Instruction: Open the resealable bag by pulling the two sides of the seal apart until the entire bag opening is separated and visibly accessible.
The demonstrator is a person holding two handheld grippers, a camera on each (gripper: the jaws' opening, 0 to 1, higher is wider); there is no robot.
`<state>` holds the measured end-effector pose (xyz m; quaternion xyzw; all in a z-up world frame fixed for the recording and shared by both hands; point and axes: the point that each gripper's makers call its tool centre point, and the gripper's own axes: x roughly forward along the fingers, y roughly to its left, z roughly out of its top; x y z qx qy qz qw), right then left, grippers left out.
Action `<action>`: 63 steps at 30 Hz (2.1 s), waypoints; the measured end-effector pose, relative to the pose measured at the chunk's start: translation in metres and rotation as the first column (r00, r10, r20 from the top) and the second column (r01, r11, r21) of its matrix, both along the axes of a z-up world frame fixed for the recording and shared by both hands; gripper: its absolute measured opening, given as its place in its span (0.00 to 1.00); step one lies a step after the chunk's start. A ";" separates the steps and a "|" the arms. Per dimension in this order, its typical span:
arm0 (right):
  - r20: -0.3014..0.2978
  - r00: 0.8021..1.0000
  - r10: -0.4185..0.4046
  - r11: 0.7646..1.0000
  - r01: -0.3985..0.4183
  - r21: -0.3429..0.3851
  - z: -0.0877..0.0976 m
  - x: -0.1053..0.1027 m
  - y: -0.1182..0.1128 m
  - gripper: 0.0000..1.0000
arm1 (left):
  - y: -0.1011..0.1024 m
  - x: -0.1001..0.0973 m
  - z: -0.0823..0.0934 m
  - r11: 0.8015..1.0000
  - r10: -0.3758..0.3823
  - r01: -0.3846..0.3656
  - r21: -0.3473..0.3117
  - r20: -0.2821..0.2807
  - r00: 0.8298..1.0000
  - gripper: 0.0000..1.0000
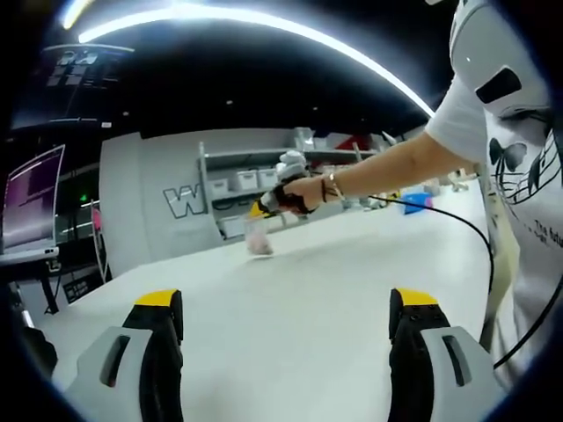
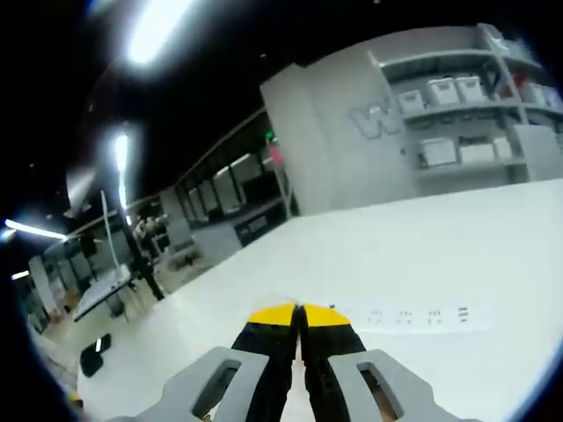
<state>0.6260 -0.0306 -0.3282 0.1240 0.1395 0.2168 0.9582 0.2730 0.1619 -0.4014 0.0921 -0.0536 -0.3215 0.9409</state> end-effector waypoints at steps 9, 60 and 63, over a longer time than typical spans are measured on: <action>0.015 1.000 0.022 0.995 -0.020 -0.098 -0.019 -0.015 0.024 0.00 | 0.000 0.000 0.000 1.000 0.002 -0.002 -0.003 0.001 1.000 0.96; -0.001 0.976 0.219 0.908 -0.204 -0.366 -0.103 -0.058 0.094 0.09 | 0.000 -0.002 0.002 1.000 -0.010 0.010 -0.006 0.012 1.000 0.96; 0.014 0.973 0.229 0.899 -0.206 -0.386 -0.101 -0.055 0.095 0.11 | 0.000 -0.002 0.002 1.000 -0.010 0.010 -0.008 0.013 1.000 0.96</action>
